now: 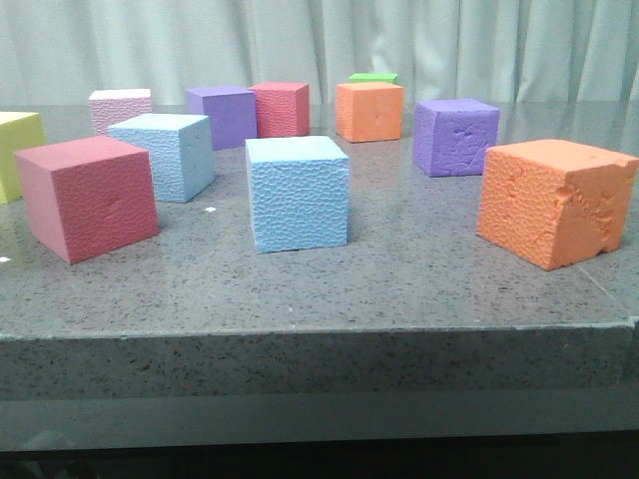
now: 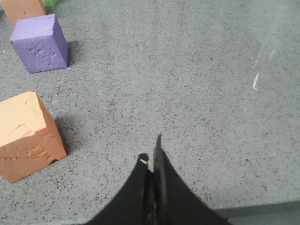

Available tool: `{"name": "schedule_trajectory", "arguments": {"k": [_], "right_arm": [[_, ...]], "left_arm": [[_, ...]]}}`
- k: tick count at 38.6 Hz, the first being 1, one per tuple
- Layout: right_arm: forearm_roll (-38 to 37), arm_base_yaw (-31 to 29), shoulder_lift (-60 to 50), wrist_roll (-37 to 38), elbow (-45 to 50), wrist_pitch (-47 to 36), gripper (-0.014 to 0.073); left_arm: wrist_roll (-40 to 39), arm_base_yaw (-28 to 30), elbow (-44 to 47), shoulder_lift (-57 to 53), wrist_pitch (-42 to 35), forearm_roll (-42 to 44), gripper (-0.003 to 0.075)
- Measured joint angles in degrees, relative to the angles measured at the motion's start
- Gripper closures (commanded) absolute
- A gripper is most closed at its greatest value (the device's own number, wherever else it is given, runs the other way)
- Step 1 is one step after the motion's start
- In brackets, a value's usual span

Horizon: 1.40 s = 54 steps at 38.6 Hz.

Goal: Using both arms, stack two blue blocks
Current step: 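Move the left gripper over the other light blue cube near the red cube, then grasp the second light blue cube with the left gripper and lift it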

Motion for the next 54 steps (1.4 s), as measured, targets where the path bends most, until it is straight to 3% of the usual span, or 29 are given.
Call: {"name": "schedule_trajectory", "arguments": {"k": [10,28,48,54], "right_arm": [[0.5,0.0,0.0,0.0,0.0,-0.2,0.066],[0.6,0.0,0.0,0.0,0.0,-0.3,0.066],[0.7,0.0,0.0,0.0,0.0,-0.3,0.066],[0.7,0.0,0.0,0.0,0.0,-0.3,0.066]], "left_arm": [[0.1,-6.8,-16.4,18.1,10.2,1.5,0.0152],[-1.0,-8.6,-43.1,44.9,36.0,2.2,0.0152],[-5.7,-8.6,-45.3,51.9,37.6,3.5,0.0157],[-5.7,-8.6,-45.3,52.1,37.6,3.2,0.0259]]}}
